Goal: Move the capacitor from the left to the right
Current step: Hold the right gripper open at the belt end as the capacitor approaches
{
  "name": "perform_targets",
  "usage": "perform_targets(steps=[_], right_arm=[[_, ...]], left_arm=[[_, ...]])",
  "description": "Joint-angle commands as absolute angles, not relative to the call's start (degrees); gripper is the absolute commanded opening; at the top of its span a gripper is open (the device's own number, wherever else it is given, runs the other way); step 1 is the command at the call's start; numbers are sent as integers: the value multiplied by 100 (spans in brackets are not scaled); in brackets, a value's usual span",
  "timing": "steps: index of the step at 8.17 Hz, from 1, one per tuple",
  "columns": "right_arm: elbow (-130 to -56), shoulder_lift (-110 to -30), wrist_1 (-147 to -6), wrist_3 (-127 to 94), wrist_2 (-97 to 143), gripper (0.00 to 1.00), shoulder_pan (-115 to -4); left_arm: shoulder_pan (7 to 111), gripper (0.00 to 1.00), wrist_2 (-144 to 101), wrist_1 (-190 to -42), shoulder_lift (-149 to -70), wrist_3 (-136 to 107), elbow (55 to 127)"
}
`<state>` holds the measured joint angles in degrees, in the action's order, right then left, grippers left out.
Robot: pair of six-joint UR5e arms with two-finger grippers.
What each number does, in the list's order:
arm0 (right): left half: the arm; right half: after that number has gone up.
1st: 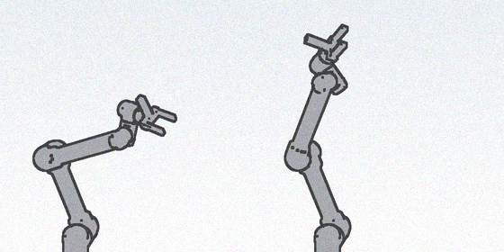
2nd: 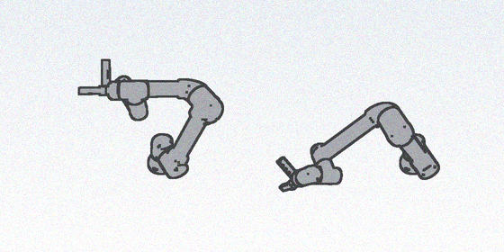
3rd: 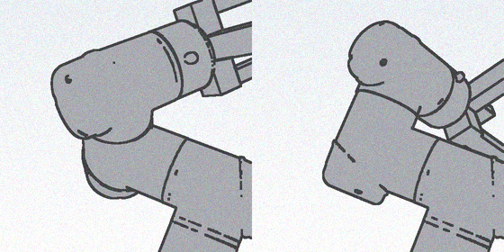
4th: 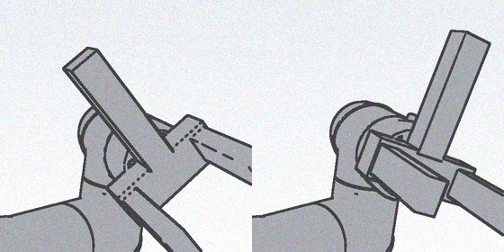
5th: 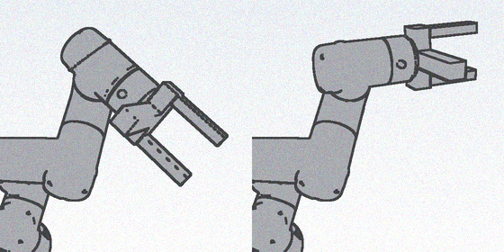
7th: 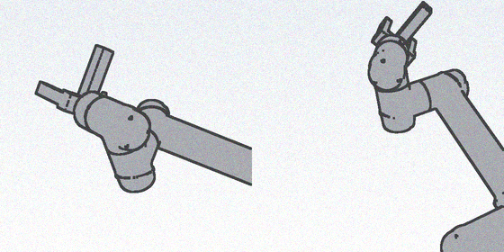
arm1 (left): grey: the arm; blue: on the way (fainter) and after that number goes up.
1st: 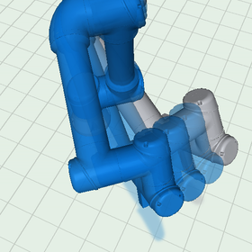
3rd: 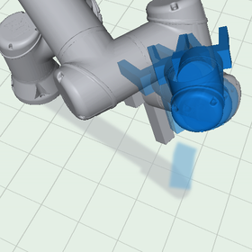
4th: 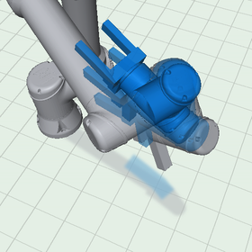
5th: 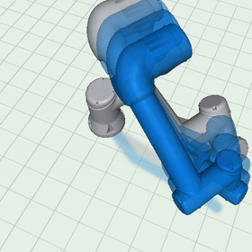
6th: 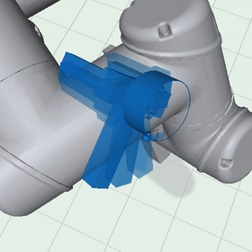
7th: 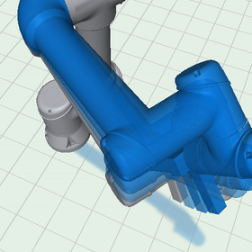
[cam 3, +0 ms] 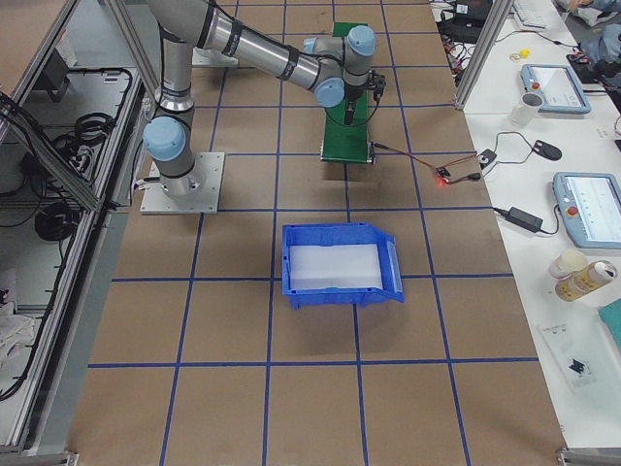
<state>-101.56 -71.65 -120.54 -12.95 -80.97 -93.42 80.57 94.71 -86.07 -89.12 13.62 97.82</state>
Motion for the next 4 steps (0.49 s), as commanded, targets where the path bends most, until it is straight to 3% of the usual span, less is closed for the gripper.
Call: perform_targets(steps=[1,4], right_arm=[[-10143,-7146,-12225,-1755,-8077,100,-9553],[-10143,-7084,-12261,-2021,-8086,100,-9694]], left_arm=[[8060,100,9466,-8604,-8912,1362,9791],[8060,100,9439,-8561,-8912,1362,9782]])
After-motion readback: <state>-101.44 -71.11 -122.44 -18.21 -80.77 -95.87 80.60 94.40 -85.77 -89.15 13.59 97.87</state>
